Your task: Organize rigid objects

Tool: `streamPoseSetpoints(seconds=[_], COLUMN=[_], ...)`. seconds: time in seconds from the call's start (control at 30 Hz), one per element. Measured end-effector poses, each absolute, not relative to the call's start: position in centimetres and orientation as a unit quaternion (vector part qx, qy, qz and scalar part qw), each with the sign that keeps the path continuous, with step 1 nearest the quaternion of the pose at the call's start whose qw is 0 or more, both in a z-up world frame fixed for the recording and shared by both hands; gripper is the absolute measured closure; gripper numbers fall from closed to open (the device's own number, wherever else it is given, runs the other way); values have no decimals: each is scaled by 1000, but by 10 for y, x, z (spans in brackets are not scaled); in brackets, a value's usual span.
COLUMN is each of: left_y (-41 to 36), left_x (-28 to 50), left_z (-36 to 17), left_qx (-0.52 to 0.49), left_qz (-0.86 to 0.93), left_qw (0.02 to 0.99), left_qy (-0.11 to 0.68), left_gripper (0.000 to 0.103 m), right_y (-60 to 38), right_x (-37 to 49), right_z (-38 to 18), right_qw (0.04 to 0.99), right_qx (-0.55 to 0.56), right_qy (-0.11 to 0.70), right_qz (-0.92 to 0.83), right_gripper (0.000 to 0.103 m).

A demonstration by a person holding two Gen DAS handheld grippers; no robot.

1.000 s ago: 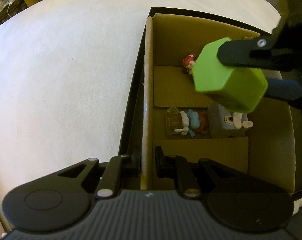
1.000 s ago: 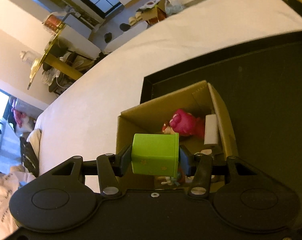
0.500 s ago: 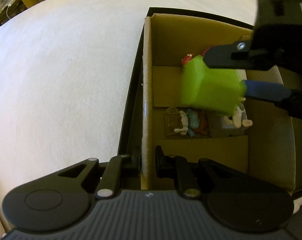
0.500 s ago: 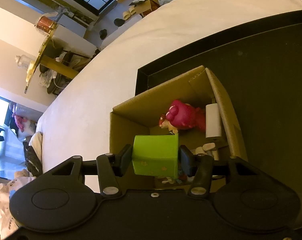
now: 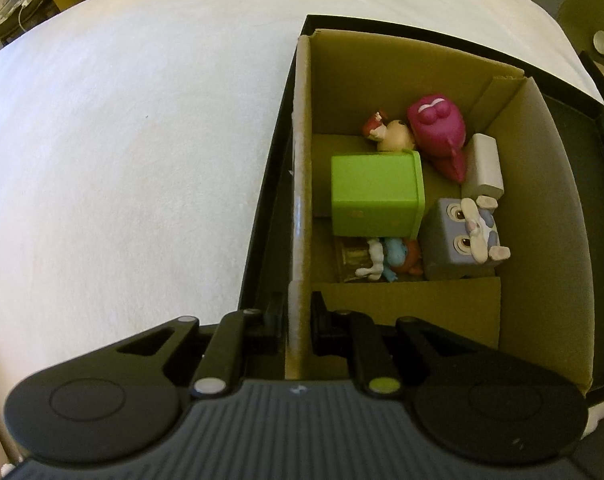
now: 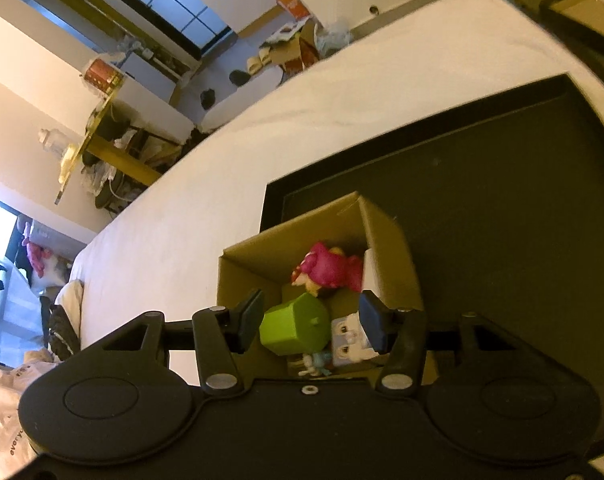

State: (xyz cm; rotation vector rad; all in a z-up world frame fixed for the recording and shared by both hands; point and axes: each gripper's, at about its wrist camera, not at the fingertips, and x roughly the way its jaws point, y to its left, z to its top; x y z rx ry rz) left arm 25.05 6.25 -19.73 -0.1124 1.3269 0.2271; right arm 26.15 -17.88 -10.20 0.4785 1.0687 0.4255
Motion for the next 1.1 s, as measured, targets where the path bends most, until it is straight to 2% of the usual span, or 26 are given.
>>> streamPoseSetpoints(seconds=[1.1], left_y=[64], left_x=[228], left_z=[-162], left_qx=[-73], left_qz=[140], left_qw=[807], left_qy=[569], left_gripper=[88], right_y=[-252], right_x=[207], right_z=[-84], right_qw=[844], right_qx=[216], right_qy=[467], right_qz=[151], right_gripper=[50])
